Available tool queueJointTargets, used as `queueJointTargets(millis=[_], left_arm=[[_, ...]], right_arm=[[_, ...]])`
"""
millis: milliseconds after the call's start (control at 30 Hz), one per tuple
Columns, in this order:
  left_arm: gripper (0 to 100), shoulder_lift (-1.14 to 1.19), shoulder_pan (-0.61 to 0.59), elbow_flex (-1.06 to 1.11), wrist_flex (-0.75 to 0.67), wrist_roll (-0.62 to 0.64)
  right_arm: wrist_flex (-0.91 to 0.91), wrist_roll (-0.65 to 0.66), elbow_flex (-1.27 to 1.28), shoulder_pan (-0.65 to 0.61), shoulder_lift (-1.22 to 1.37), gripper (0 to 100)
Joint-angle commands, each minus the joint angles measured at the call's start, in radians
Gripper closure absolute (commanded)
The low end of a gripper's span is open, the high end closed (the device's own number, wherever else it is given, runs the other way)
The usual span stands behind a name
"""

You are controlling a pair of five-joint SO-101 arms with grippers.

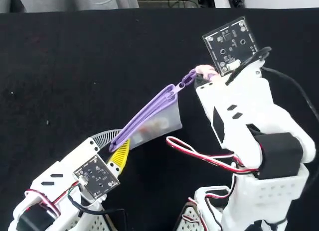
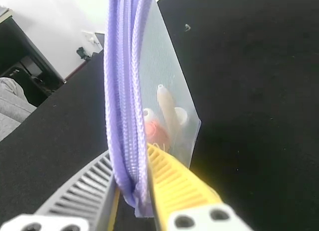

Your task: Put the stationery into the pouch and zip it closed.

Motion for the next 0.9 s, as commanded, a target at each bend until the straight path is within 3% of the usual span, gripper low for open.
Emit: queueJointTargets(millis=[0, 200, 300, 433, 600, 867], left_arm=[[97, 0.003, -0.019, 0.035, 0.043, 0.014], [95, 0.003, -0.021, 0.028, 0.037, 0.087], [83, 0.003, -0.021, 0.028, 0.040, 0.100], [72, 0.003, -0.065, 0.019, 0.037, 0.264], [69, 0.003, -0.220, -0.081, 0.038, 0.354], [69, 0.003, -0.344, -0.154, 0.041, 0.445]], right_arm=[[-0.071, 0.002, -0.074, 0.041, 0.002, 98.8], [-0.071, -0.023, -0.070, 0.002, 0.007, 98.8], [-0.071, -0.026, -0.068, -0.046, 0.008, 98.8], [-0.075, -0.026, -0.068, -0.091, 0.010, 98.8], [-0.123, -0.026, 0.005, -0.098, 0.010, 98.8], [-0.384, -0.026, 0.303, -0.097, 0.010, 98.8]])
